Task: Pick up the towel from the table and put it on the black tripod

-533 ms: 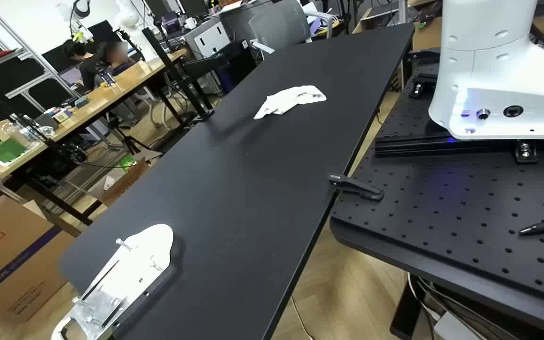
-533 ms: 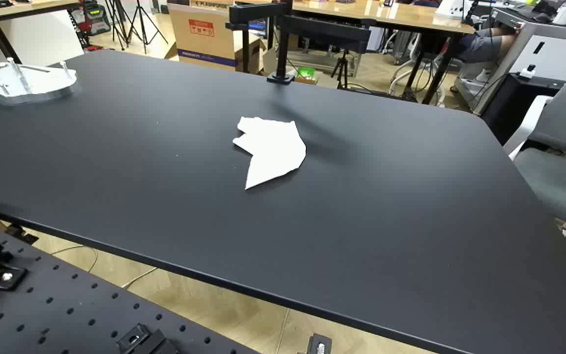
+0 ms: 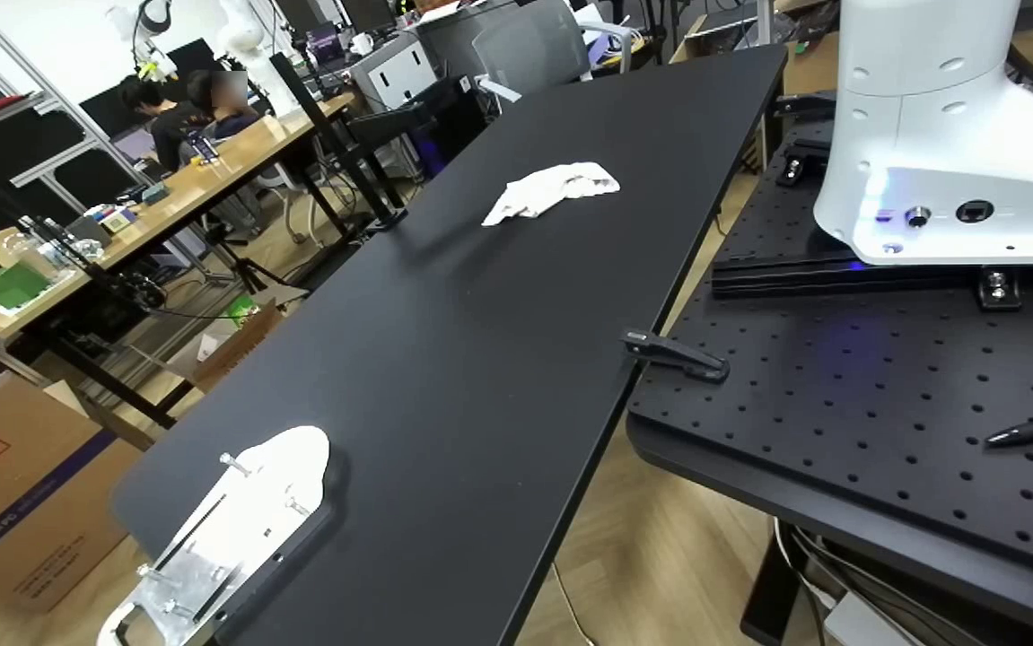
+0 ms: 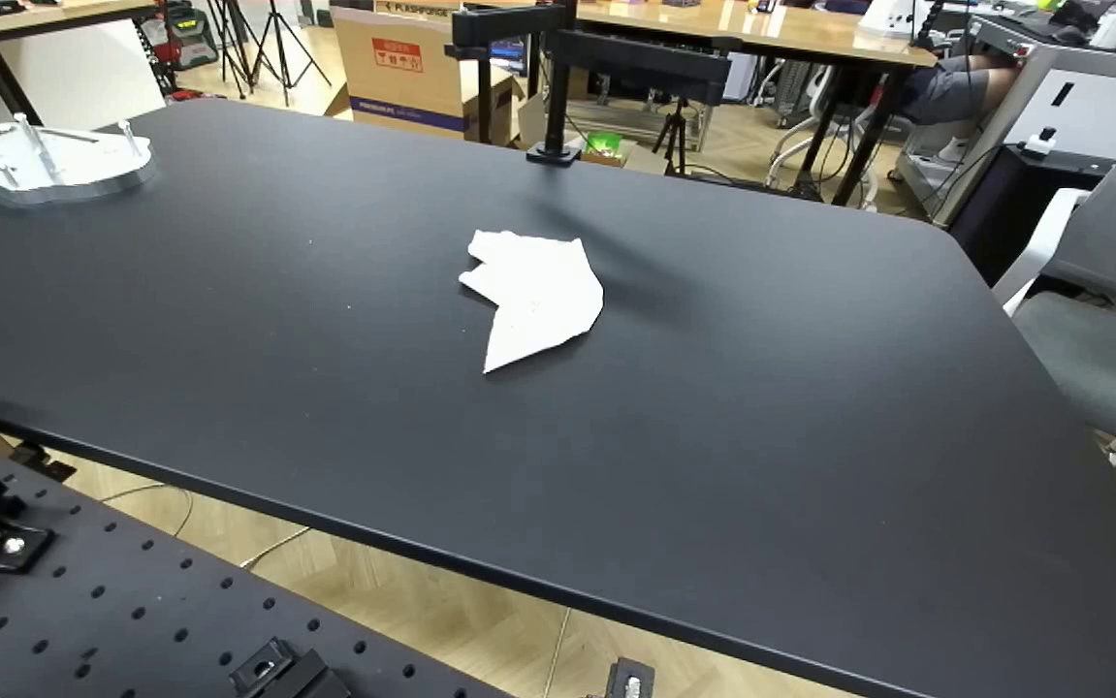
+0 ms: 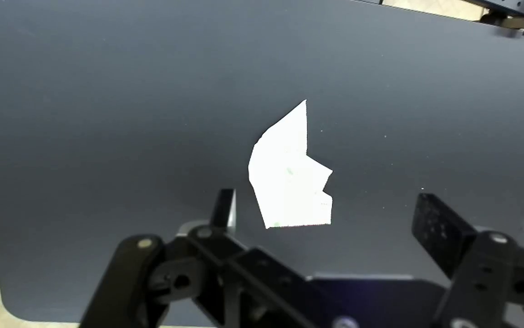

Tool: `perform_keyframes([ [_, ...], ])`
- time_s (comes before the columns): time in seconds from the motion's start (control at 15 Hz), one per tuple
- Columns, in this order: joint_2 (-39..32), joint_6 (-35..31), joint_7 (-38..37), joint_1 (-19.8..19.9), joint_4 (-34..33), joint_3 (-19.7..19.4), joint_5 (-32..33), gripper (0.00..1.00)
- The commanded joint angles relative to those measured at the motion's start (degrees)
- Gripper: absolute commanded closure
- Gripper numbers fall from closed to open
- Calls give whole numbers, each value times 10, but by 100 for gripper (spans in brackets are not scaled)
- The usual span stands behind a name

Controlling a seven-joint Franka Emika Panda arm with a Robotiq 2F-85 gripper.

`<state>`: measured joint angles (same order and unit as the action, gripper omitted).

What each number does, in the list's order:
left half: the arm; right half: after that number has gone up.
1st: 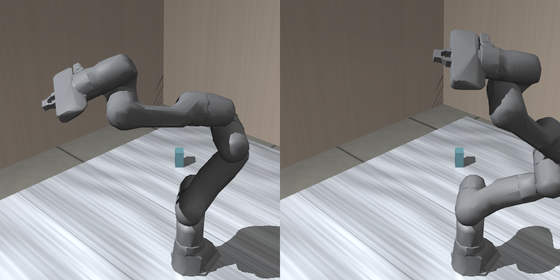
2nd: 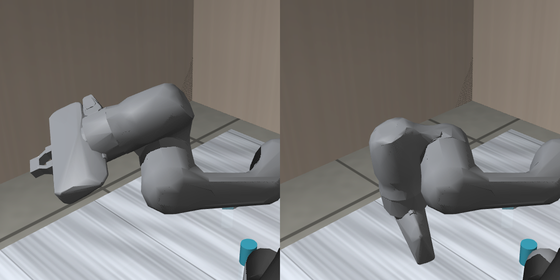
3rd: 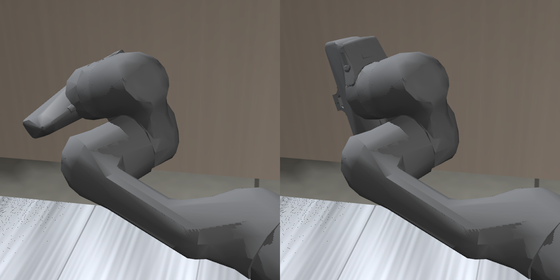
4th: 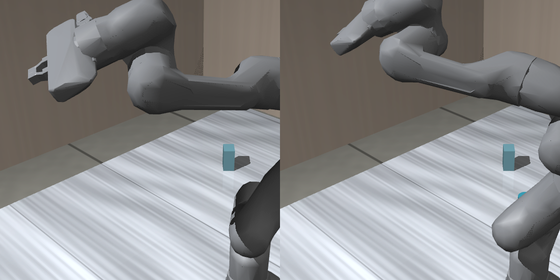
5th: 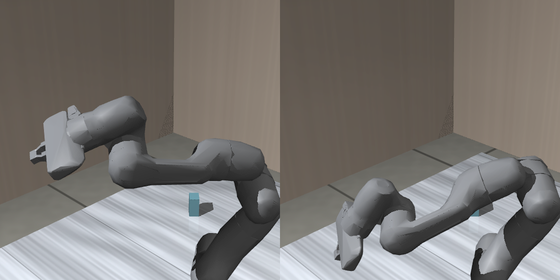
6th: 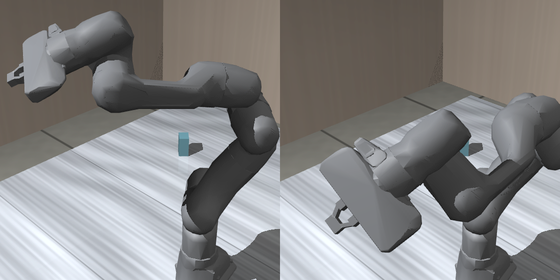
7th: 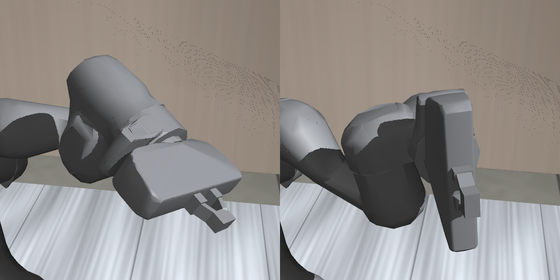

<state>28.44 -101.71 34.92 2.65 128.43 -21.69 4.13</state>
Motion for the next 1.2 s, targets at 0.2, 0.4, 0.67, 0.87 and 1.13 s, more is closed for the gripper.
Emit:
perform_keyframes([
  [0.2, -4, 1, 6, 15, -2, 12, -7, 0],
  [0.4, -30, -69, 7, 17, 9, 15, 2, 0],
  [0.67, -88, -193, 40, 10, 32, 22, 9, 0],
  [0.87, -137, -263, 71, -1, 54, 42, -7, 0],
  [1.13, -195, -310, 94, -24, 79, 93, -43, 0],
])
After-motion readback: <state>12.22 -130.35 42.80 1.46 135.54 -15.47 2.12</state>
